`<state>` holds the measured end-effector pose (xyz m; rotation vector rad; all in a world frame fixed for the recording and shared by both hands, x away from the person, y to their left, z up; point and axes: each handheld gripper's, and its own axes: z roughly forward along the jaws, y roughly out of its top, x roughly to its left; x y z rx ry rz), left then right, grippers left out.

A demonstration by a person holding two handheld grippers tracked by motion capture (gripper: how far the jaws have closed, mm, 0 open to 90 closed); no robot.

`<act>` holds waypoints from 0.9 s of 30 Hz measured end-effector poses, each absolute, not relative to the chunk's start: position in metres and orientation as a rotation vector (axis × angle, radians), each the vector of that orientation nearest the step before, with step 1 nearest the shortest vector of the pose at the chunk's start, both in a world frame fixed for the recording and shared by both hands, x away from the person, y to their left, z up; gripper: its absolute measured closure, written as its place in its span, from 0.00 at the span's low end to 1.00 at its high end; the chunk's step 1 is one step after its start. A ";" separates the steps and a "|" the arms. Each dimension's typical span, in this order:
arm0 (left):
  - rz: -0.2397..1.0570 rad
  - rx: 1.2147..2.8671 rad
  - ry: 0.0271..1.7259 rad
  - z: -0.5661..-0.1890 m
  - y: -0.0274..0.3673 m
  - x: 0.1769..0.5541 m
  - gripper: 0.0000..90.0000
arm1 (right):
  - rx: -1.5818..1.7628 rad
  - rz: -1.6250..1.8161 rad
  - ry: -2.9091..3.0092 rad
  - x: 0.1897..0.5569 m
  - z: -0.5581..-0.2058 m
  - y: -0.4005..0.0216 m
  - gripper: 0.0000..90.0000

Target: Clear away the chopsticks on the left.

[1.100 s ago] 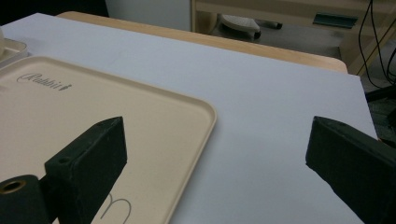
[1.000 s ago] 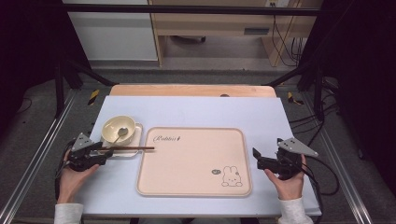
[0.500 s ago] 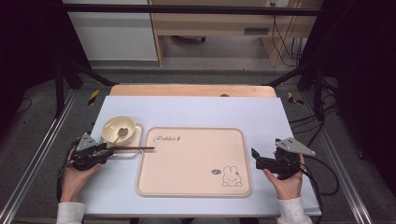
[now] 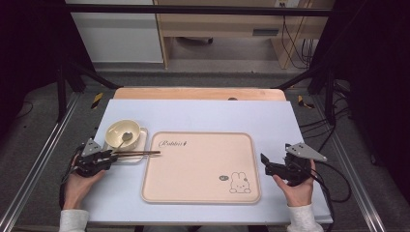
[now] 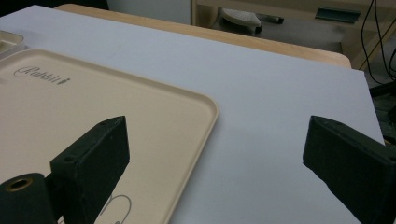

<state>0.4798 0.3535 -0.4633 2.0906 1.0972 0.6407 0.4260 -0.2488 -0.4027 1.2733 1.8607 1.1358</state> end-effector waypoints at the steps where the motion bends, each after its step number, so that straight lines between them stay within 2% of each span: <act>1: 0.641 2.091 1.097 -0.463 0.353 0.480 0.74 | 1.274 1.136 1.861 0.426 -0.403 -0.249 0.08; 13: 0.633 2.104 1.085 -0.462 0.347 0.476 0.84 | 1.279 1.135 1.866 0.426 -0.402 -0.250 0.08; 27: 0.636 2.103 1.092 -0.460 0.340 0.471 0.91 | 1.287 1.134 1.870 0.426 -0.402 -0.250 0.08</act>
